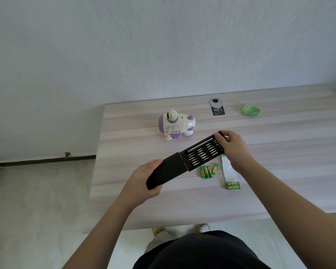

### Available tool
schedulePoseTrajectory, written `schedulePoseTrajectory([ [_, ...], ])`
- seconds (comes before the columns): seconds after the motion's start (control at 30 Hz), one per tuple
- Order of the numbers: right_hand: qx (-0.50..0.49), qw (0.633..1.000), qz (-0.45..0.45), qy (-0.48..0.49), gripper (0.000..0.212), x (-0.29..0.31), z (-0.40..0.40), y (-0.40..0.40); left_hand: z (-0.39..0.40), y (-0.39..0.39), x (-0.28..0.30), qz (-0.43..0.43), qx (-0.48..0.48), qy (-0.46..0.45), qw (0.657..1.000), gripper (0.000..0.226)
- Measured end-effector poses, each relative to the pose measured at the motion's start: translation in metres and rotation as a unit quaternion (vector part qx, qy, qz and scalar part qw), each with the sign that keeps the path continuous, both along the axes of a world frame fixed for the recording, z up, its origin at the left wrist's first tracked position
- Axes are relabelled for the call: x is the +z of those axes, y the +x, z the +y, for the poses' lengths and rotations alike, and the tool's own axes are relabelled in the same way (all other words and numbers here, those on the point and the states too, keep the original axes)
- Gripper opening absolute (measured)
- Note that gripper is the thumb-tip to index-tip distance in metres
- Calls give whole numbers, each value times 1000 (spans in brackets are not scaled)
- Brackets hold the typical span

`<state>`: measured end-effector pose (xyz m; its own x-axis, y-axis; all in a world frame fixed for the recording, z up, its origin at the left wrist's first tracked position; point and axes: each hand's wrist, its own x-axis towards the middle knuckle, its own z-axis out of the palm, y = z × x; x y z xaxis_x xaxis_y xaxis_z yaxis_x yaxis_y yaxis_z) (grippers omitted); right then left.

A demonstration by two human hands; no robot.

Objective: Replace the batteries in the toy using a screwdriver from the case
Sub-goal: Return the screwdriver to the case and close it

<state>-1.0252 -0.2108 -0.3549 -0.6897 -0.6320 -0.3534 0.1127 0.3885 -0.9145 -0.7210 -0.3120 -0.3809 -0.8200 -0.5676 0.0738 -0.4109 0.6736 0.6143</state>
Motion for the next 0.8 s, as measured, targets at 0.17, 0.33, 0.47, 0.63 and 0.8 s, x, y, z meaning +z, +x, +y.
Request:
schedulePoseTrajectory([
  [0.17,-8,1000,-26,-13,24,1,2,-5,5,-4,3,-11,-14,-8,1000,73],
  [0.33,-10,999,-32,-14,19,2,5,-9,7,-7,5,13,-1,-4,1000,73],
  [0.47,-7,1000,-28,-8,22,2,8,-9,10,-10,6,9,-6,-7,1000,74],
  [0.63,0,1000,-15,-6,14,2,9,-9,10,-11,3,-4,-7,-8,1000,73],
  [0.8,-1,1000,-18,-7,20,3,7,-10,7,-14,5,-15,-15,-5,1000,73],
])
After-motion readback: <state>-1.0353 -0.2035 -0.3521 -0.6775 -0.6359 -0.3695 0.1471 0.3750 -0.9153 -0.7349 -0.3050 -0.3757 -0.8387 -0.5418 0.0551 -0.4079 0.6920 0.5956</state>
